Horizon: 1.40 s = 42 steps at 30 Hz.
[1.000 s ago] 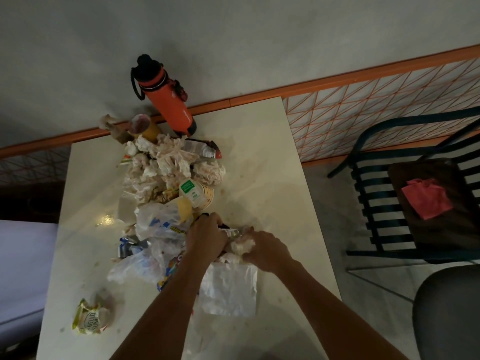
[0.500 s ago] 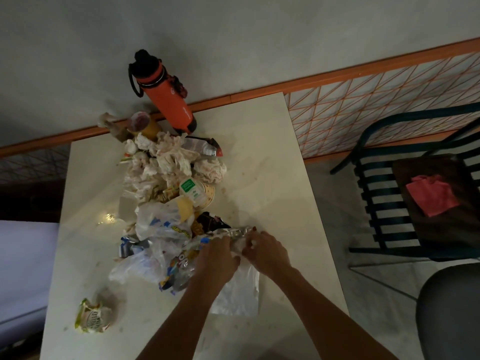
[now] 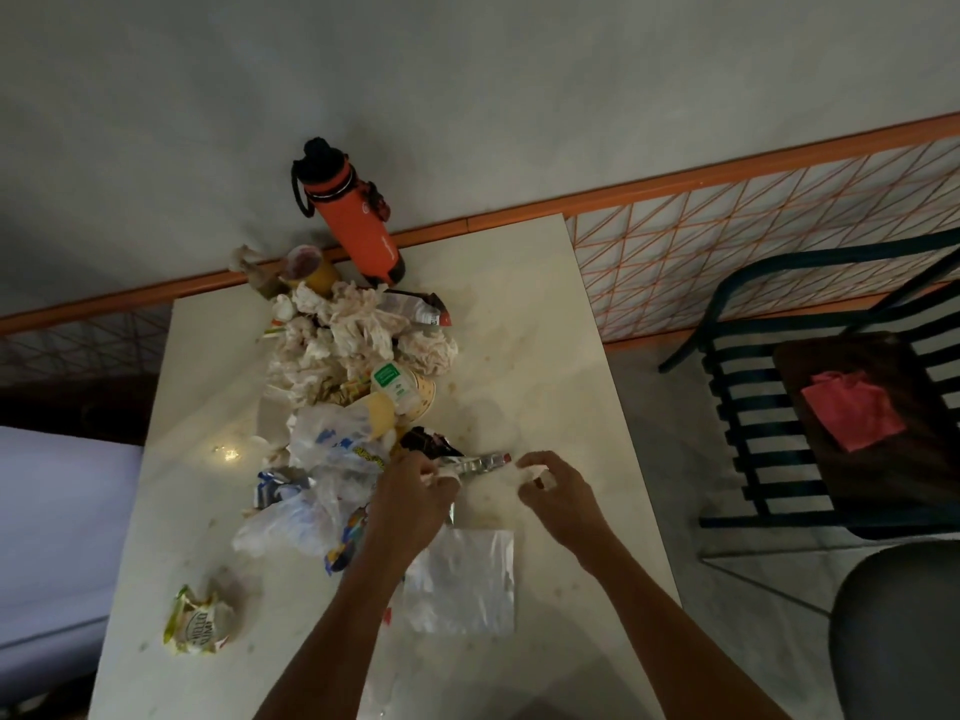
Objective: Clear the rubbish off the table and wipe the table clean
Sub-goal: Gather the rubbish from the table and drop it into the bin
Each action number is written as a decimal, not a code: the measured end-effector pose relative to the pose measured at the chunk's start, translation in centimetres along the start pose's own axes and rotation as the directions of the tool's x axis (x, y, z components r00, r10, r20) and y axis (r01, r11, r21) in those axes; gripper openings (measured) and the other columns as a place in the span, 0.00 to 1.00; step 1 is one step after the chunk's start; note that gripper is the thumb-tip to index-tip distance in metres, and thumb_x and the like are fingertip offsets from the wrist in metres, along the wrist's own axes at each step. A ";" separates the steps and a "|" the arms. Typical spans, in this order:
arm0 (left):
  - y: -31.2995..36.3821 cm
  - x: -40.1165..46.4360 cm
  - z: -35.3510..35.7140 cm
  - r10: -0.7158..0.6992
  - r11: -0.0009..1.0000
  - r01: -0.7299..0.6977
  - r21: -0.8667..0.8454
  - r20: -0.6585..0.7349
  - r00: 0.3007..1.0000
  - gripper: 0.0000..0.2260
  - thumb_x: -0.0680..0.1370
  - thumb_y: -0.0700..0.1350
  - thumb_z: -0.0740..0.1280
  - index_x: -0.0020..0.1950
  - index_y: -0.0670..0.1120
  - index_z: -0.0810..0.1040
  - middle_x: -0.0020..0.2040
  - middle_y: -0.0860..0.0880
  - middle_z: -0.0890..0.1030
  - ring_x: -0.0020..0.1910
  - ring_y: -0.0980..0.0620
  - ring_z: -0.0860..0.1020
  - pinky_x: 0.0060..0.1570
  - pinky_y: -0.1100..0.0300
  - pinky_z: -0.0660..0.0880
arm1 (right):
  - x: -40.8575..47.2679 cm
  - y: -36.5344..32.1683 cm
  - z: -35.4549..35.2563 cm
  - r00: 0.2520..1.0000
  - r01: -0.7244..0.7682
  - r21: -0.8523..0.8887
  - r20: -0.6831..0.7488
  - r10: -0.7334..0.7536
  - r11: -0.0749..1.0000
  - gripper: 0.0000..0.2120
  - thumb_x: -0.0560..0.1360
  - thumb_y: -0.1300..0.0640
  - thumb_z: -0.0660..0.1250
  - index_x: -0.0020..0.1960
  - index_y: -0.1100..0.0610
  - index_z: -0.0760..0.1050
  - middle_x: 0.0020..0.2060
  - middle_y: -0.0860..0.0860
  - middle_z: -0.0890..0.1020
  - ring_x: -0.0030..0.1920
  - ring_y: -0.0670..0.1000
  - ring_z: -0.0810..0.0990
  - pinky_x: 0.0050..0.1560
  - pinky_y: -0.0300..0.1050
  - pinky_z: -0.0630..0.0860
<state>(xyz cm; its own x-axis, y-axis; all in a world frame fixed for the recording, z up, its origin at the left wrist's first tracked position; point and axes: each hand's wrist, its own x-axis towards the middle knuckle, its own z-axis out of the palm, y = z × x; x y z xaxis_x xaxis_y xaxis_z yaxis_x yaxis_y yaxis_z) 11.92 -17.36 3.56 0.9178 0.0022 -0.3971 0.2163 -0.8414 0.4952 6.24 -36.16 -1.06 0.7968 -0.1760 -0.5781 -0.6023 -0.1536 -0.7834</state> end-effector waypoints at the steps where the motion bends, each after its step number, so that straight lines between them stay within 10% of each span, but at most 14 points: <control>1: -0.1 -0.5 -0.5 -0.030 0.998 0.029 -0.048 -0.025 0.999 0.06 0.75 0.46 0.70 0.48 0.48 0.76 0.45 0.51 0.78 0.44 0.51 0.75 0.41 0.57 0.66 | -0.4 -0.1 -0.1 1.000 0.001 0.023 0.015 -0.002 1.000 0.08 0.71 0.57 0.66 0.46 0.45 0.80 0.32 0.49 0.80 0.30 0.46 0.73 0.32 0.39 0.69; 8: -2.8 -4.7 -2.6 -0.173 0.963 0.155 -0.220 -0.062 0.983 0.11 0.79 0.43 0.62 0.53 0.52 0.84 0.49 0.51 0.85 0.50 0.48 0.81 0.54 0.52 0.77 | -3.0 -0.6 -0.2 0.991 -0.106 0.168 0.095 0.091 0.980 0.06 0.71 0.55 0.65 0.37 0.53 0.79 0.29 0.49 0.75 0.26 0.47 0.67 0.26 0.39 0.62; 16: -5.3 -11.0 -2.6 -0.390 0.816 0.306 -0.491 -0.076 0.918 0.14 0.77 0.58 0.68 0.39 0.51 0.81 0.35 0.44 0.83 0.37 0.42 0.83 0.40 0.49 0.80 | -5.4 0.0 1.1 0.978 -0.189 0.141 0.120 0.173 0.972 0.17 0.72 0.46 0.71 0.30 0.56 0.75 0.23 0.50 0.74 0.22 0.49 0.67 0.27 0.41 0.63; 20: -5.8 -13.6 -2.2 -0.426 0.749 0.304 -0.588 -0.077 0.901 0.06 0.74 0.46 0.74 0.38 0.49 0.81 0.35 0.45 0.84 0.37 0.43 0.85 0.37 0.45 0.83 | -6.9 0.2 2.1 0.978 -0.165 0.159 0.153 0.141 0.973 0.17 0.74 0.51 0.72 0.38 0.66 0.78 0.29 0.56 0.81 0.27 0.53 0.76 0.29 0.43 0.74; 42: -19.5 -23.8 -5.5 -0.329 0.764 0.150 -0.627 -0.179 0.927 0.17 0.78 0.54 0.71 0.35 0.43 0.80 0.28 0.47 0.82 0.26 0.51 0.80 0.36 0.55 0.78 | -19.2 3.5 16.2 0.992 0.051 -0.140 0.121 -0.034 0.989 0.31 0.80 0.49 0.63 0.19 0.57 0.66 0.18 0.51 0.69 0.18 0.48 0.67 0.25 0.38 0.63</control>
<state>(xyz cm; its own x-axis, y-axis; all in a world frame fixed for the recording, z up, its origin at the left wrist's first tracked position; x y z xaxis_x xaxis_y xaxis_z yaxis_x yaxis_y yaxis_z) -12.31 1.95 7.59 0.8395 0.3755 -0.3926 0.5117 -0.3039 0.8036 -10.41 -17.55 3.57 0.8170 -0.0516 -0.5744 -0.5617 -0.2969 -0.7723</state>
